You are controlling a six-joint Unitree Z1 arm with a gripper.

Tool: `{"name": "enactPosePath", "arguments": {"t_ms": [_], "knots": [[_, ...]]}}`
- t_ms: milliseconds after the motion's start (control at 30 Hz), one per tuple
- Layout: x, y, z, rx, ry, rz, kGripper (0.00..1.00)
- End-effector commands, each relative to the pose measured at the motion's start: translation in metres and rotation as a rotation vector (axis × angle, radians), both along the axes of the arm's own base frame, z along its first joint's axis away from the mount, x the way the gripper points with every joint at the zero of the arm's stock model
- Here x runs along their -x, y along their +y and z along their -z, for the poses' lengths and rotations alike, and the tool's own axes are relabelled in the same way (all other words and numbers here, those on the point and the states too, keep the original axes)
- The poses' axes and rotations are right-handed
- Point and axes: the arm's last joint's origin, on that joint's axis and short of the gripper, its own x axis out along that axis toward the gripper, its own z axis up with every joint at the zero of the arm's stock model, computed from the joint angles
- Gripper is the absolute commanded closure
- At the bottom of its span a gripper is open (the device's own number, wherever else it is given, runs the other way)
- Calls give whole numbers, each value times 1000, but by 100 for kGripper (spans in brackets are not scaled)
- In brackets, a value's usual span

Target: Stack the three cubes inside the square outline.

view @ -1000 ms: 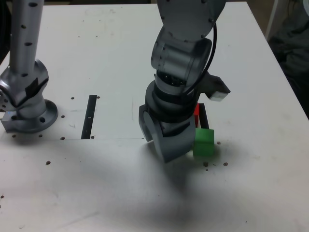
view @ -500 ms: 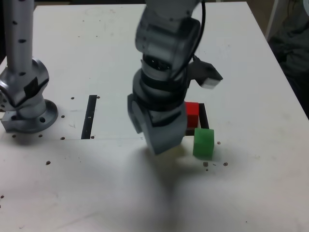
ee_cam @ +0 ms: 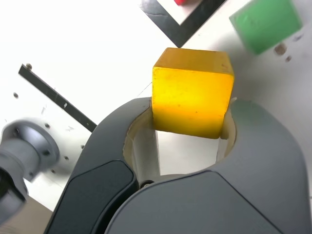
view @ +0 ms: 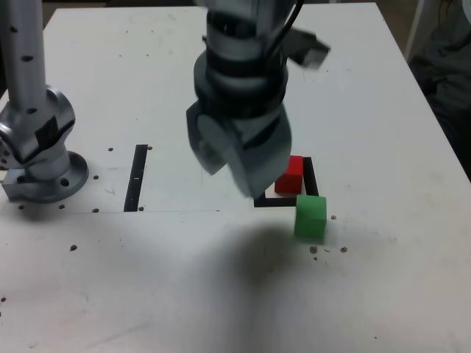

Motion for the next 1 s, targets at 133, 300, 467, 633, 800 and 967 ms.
{"name": "enactPosePath", "arguments": {"t_ms": [133, 300, 467, 633, 800, 967], "knots": [[-12, 16, -3, 15, 5, -206, 78], [-27, 36, 7, 50, 45, -351, 77], [-41, 47, 16, 72, 68, -449, 77], [-52, 51, 21, 75, 72, -499, 77], [-61, 54, 25, 83, 76, -520, 77], [-69, 60, 31, 83, 80, -541, 77]]}}
